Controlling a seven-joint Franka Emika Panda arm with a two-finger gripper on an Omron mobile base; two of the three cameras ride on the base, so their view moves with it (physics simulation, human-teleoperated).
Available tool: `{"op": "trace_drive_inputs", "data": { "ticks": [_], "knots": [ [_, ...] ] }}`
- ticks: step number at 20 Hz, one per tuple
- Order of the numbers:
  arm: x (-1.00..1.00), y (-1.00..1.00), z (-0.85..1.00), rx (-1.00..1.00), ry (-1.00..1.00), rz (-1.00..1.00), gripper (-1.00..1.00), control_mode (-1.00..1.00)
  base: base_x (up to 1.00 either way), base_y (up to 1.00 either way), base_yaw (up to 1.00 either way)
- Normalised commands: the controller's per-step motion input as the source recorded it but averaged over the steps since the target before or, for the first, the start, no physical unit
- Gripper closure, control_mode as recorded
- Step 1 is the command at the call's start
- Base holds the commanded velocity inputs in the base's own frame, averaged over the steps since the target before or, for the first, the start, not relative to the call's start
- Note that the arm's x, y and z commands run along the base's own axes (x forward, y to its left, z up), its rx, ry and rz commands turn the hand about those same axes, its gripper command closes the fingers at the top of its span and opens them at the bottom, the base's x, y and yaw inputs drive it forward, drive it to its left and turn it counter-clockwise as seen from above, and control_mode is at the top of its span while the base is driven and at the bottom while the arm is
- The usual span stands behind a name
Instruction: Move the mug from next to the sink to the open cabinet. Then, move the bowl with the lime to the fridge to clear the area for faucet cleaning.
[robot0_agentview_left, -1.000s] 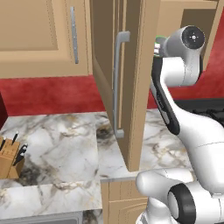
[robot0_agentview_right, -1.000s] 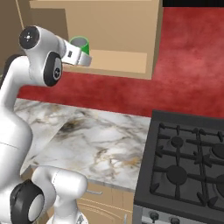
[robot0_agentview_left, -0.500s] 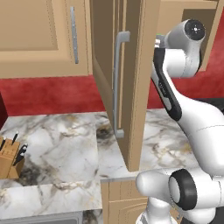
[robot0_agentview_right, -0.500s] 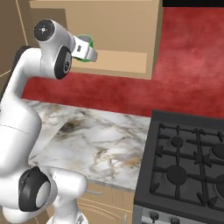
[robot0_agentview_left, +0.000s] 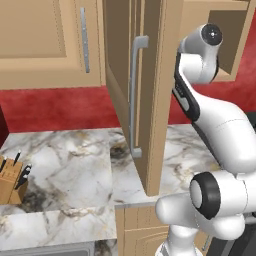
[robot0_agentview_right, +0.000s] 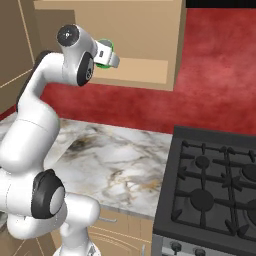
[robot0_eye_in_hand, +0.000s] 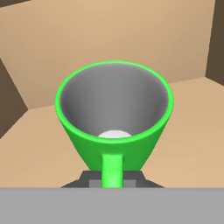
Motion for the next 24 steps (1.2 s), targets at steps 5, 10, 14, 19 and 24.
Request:
{"op": "trace_drive_inputs", "data": {
  "ticks": [5, 10, 14, 19, 24],
  "knots": [
    [0.50, 0.00, -0.28, -0.04, 0.01, 0.01, 1.00, -1.00, 0.00, 0.00, 0.00],
    [0.63, 0.00, -0.17, -0.01, 0.00, 0.00, 1.00, -1.00, 0.00, 0.00, 0.00],
    [0.55, 0.00, -0.19, 0.00, 0.01, 0.00, 1.00, -1.00, 0.00, 0.00, 0.00],
    [0.46, 0.00, -0.15, 0.00, 0.01, 0.00, 1.00, -1.00, 0.00, 0.00, 0.00],
    [0.39, 0.00, -0.02, 0.00, 0.05, 0.00, -1.00, -1.00, 0.00, 0.00, 0.00]
  ]
}}
